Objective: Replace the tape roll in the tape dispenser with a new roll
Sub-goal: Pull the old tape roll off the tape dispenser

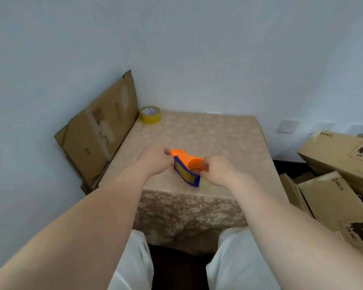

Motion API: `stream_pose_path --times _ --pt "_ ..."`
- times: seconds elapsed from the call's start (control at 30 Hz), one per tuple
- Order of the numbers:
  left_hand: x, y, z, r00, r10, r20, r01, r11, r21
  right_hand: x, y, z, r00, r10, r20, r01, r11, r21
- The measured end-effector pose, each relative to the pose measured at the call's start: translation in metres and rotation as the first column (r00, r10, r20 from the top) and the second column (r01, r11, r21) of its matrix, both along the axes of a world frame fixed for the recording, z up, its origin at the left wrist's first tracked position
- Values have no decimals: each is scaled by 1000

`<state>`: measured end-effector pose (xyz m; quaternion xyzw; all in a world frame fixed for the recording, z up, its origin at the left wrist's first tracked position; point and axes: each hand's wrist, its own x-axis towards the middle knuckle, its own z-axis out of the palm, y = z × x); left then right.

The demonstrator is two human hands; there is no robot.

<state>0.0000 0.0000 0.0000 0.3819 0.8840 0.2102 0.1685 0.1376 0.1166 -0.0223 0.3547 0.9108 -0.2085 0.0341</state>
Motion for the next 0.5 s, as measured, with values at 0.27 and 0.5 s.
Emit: stream_pose_path --times 0.27,0.5 --pt "-8 6 -37 990 54 133 -53 999 -13 -36 10 -52 883 -466 -54 391 796 -463" --pt "-17 11 -70 918 163 362 -176 984 2 -40 23 -76 866 -498 -47 333 646 -687"
